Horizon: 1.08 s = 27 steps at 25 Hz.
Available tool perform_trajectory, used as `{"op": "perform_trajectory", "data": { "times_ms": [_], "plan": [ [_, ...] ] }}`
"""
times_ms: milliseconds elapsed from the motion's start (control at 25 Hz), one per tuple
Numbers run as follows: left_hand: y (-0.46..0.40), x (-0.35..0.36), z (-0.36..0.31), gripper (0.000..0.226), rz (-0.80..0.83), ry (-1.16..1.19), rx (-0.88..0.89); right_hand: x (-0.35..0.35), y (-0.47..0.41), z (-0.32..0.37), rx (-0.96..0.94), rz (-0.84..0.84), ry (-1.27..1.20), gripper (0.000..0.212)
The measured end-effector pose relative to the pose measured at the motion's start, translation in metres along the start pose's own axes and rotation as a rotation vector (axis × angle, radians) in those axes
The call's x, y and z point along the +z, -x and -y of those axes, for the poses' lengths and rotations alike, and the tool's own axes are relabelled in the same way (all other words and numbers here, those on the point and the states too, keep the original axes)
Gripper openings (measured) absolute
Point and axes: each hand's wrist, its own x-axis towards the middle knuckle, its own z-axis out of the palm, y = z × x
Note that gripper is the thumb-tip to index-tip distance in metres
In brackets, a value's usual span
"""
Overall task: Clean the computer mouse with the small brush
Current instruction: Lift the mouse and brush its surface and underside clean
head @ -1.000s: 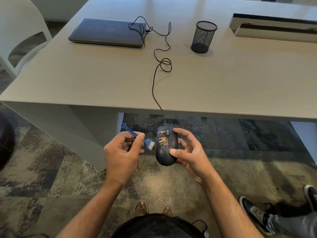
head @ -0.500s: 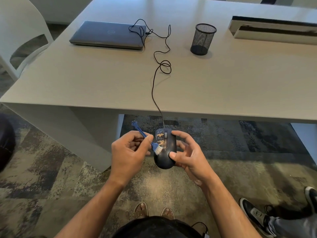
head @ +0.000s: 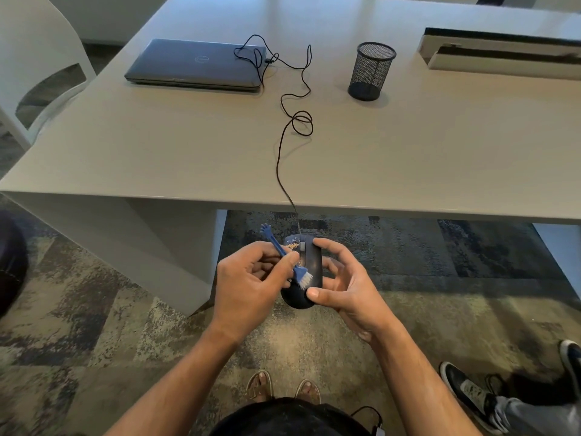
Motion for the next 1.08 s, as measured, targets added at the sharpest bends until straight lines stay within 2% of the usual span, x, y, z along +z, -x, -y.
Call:
{"op": "perform_trajectory", "data": {
  "times_ms": [320,440,560,840,920,1000,1080],
  "plan": [
    [-0.017,-0.019,0.006,0.009,-0.201,-0.042,-0.029,0.002,-0.003,-0.003,0.009,0.009,-0.019,0.083],
    [-0.011,-0.015,0.000,0.008,-0.100,0.014,-0.004,0.003,-0.003,-0.003,0.011,-0.003,-0.012,0.085],
    [-0.006,-0.005,0.001,0.011,-0.008,-0.041,0.025,0.004,-0.003,-0.003,0.008,-0.006,-0.003,0.084],
    [-0.024,-0.017,0.010,0.008,-0.160,-0.204,-0.010,0.002,-0.001,-0.004,0.016,-0.009,-0.001,0.083],
    [-0.028,-0.020,0.008,0.006,-0.173,-0.188,-0.015,0.001,-0.002,-0.004,0.017,-0.007,-0.008,0.082],
    [-0.026,-0.018,0.003,0.007,-0.117,-0.094,0.000,0.001,-0.002,-0.003,0.021,-0.011,-0.006,0.082],
    [-0.022,-0.013,0.000,0.011,0.005,-0.027,0.007,0.001,-0.003,-0.003,0.019,-0.014,-0.004,0.082]
  ]
}}
